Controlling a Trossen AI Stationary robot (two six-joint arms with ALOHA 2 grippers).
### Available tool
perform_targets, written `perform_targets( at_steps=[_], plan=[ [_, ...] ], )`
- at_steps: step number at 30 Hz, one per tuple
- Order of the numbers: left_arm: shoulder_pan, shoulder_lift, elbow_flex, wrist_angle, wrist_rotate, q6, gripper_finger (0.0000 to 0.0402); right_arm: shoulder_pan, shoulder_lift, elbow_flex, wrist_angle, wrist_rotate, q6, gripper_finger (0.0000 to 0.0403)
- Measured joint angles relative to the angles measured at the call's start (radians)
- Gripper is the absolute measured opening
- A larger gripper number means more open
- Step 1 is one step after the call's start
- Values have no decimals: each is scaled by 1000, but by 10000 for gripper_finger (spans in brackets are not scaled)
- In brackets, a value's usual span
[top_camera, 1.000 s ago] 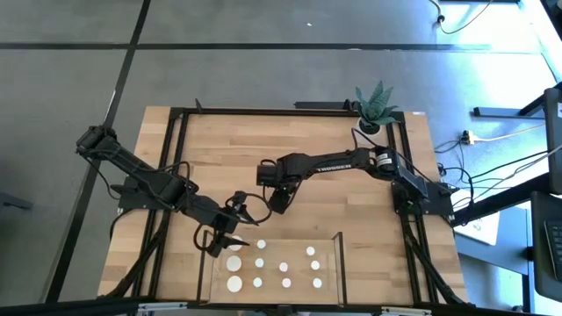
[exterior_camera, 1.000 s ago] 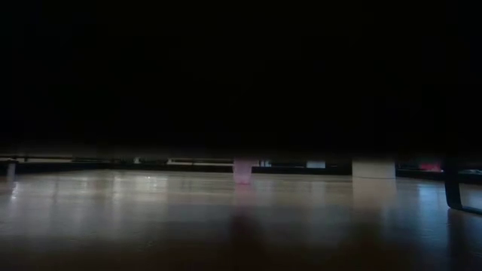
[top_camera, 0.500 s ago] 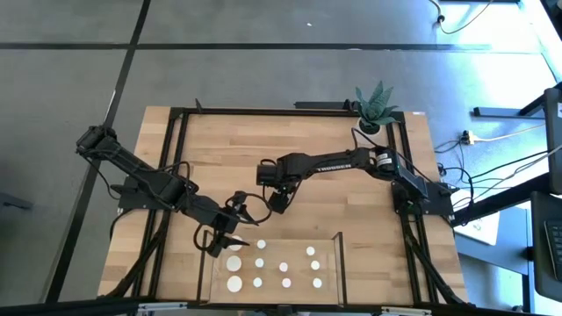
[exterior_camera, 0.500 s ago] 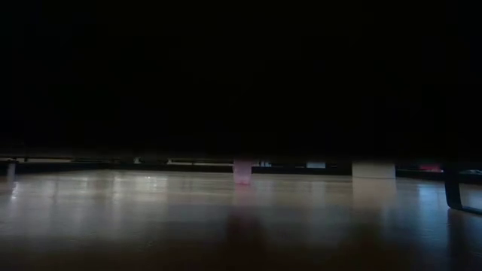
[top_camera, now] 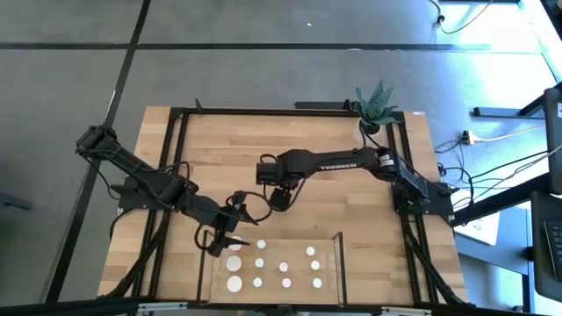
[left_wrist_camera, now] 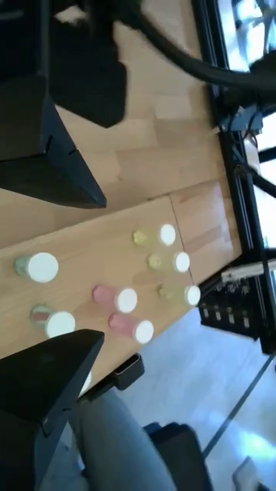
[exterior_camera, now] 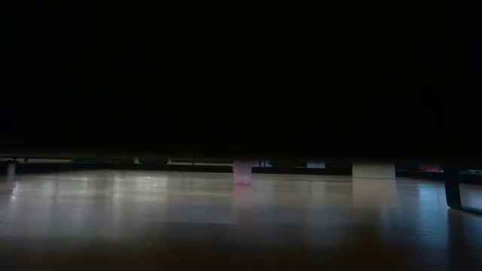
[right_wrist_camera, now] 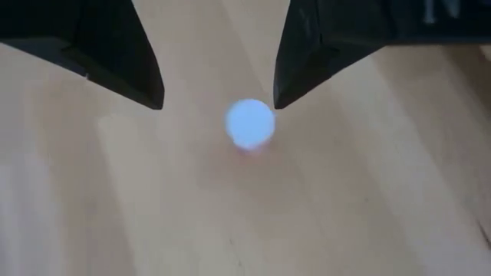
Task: Pick and place medicine bottles onto shelf by color
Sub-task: Put the pink pill bottle on the shelf aligned with the other pink pill bottle
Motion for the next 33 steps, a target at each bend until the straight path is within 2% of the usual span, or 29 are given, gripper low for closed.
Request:
perform_targets(
  at_steps=[6,13,19,25,27,33],
  plan=[
    [0,-13,0,-31,-87,-46,265,66,-38,113,-192,227,38,247],
    [11,-14,0,-39,-150,-43,265,180,-134,152,-316,428,122,247],
    [89,-14,0,-50,-160,-26,265,282,-237,148,-315,464,146,247],
    [213,-6,0,-87,-156,113,265,376,-324,147,-309,465,146,247],
    [263,1,0,-94,-125,119,265,404,-349,147,-308,465,147,247],
    [396,75,34,-104,60,178,265,473,-414,147,-307,537,173,247]
  ],
)
